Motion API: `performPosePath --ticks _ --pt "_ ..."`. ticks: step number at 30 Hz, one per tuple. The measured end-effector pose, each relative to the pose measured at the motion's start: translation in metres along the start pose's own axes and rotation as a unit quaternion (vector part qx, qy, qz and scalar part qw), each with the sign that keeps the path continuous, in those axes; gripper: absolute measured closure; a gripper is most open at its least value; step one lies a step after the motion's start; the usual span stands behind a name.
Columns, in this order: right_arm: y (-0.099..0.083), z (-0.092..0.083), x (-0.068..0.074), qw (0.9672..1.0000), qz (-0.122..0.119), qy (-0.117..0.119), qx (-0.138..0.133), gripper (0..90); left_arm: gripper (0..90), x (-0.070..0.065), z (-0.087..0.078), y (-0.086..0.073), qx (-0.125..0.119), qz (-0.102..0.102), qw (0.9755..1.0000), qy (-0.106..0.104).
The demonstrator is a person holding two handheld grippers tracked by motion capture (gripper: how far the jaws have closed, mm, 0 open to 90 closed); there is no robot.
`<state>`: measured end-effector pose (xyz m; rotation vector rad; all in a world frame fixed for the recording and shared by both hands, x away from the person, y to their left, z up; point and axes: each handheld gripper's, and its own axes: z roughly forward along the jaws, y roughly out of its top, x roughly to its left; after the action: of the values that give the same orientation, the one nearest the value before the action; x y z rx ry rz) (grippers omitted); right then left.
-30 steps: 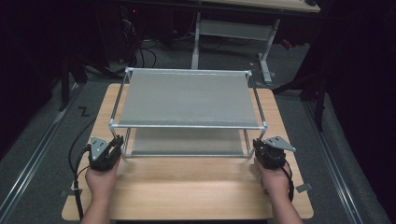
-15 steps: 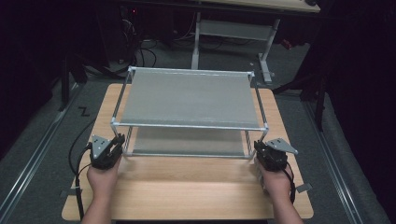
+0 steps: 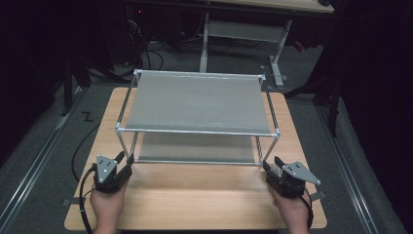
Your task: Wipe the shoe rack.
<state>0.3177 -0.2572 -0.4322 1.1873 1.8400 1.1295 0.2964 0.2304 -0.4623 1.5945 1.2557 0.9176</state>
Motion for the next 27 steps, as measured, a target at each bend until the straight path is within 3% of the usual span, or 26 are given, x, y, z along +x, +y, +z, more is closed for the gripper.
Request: performPosePath --ticks 3,4,6,9,12,15,18,23,27 --pt "-0.001 -0.002 0.014 0.9996 -0.006 0.026 -0.001 48.9 58.9 -0.025 0.001 0.001 0.006 0.018 0.9984 -0.052" --pt "-0.001 0.000 0.018 0.9994 -0.009 0.033 0.000 47.5 57.6 -0.037 0.004 0.000 0.008 0.020 0.9964 -0.082" --pt "-0.001 0.009 0.032 0.9981 -0.020 0.058 0.009 43.2 54.6 -0.054 0.009 -0.003 0.018 0.024 0.9913 -0.128" --pt "-0.007 0.025 0.051 0.9952 -0.011 0.091 0.034 36.7 52.0 -0.082 0.019 -0.011 0.047 0.037 0.9799 -0.190" --pt "-0.022 0.037 0.065 0.9907 0.018 0.123 0.055 31.0 50.2 -0.102 0.020 -0.014 0.057 0.075 0.9708 -0.220" --pt "-0.035 0.039 0.074 0.9894 -0.015 0.128 0.067 32.5 49.5 -0.110 0.019 -0.016 0.063 0.092 0.9649 -0.238" --pt "-0.039 0.039 0.073 0.9907 -0.014 0.118 0.067 33.2 49.2 -0.111 0.019 -0.018 0.069 0.102 0.9632 -0.239" --pt "-0.040 0.038 0.073 0.9914 -0.022 0.112 0.064 33.9 49.1 -0.107 0.020 -0.018 0.069 0.091 0.9646 -0.237" --pt "-0.042 0.039 0.072 0.9910 -0.022 0.114 0.067 34.1 49.1 -0.107 0.022 -0.018 0.070 0.091 0.9643 -0.239"
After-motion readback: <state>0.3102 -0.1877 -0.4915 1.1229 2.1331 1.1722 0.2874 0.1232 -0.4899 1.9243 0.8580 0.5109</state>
